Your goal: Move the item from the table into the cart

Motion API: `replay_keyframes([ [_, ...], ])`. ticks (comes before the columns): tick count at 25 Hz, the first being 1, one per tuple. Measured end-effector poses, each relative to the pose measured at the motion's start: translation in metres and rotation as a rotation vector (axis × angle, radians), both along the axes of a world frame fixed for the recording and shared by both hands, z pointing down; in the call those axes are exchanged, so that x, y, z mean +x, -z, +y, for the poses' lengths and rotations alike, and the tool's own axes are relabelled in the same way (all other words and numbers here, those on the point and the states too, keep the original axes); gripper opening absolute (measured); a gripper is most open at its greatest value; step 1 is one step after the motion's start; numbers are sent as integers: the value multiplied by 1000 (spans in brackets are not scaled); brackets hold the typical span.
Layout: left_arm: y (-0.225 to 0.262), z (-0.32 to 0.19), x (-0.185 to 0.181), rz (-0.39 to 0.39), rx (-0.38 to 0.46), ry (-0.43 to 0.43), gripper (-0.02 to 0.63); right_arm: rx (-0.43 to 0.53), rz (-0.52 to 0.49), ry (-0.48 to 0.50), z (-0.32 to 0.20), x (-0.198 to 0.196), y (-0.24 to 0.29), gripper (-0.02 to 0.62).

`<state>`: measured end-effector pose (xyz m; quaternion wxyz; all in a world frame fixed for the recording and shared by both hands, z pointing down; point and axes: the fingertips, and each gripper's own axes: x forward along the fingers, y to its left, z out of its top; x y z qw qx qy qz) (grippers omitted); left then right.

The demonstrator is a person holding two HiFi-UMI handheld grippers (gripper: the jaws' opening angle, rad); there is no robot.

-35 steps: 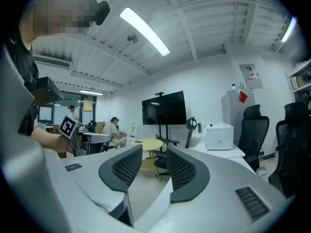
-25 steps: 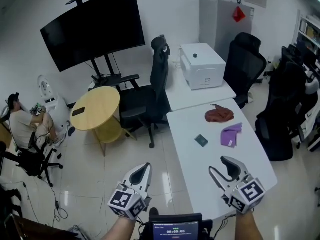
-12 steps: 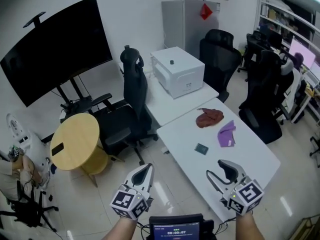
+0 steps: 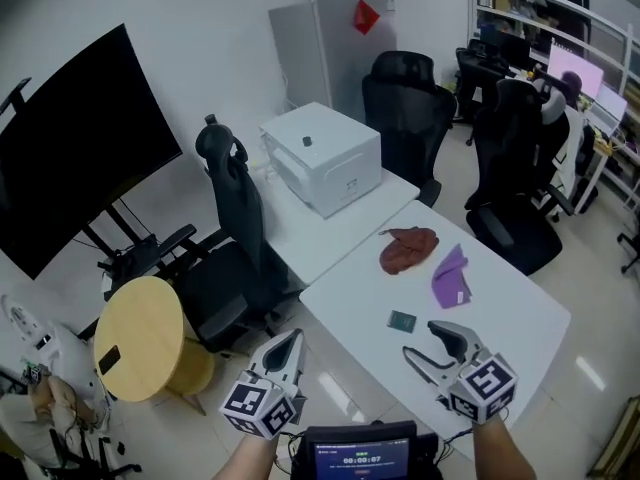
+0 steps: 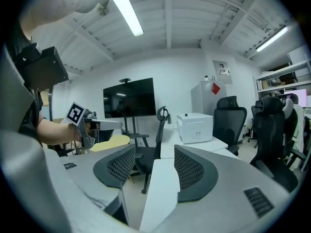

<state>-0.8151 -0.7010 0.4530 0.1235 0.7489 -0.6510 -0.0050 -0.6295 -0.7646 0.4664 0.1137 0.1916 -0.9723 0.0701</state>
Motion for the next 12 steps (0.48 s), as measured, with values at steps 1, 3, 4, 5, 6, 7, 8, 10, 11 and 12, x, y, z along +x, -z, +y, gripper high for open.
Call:
replay_keyframes([
  [1, 0, -16, -5, -2, -5, -11, -5, -10, -5, -7, -13, -5, -2, 247],
  [3, 2, -49, -13, -3, -10, -43, -5, -22, -16, -19, -38, -17, -4, 247],
  [4, 2, -66, -16, -3, -9, -65, -5, -21, -4, -25, -51, -23, -6, 247],
  [5, 1, -84, -20, -1, -8, -86, -5, -16, 17, -31, -65, -29, -11, 247],
  [6, -2, -103, -26, 3, -8, -108, -5, -10, 38, -40, -80, -35, -17, 247],
  [7, -6, -121, -32, 5, -13, -130, -5, -7, 51, -54, -95, -43, -23, 247],
  [8, -11, -138, -40, 3, -20, -154, -5, -8, 56, -72, -109, -51, -28, 276],
  [10, -22, -168, -58, -2, -40, -209, -5, -18, 84, -108, -131, -69, -42, 293],
  [11, -28, -180, -68, 5, -49, -238, -5, -29, 111, -120, -139, -77, -52, 293],
  [12, -35, -191, -77, 18, -59, -267, -5, -41, 135, -131, -147, -86, -62, 293],
])
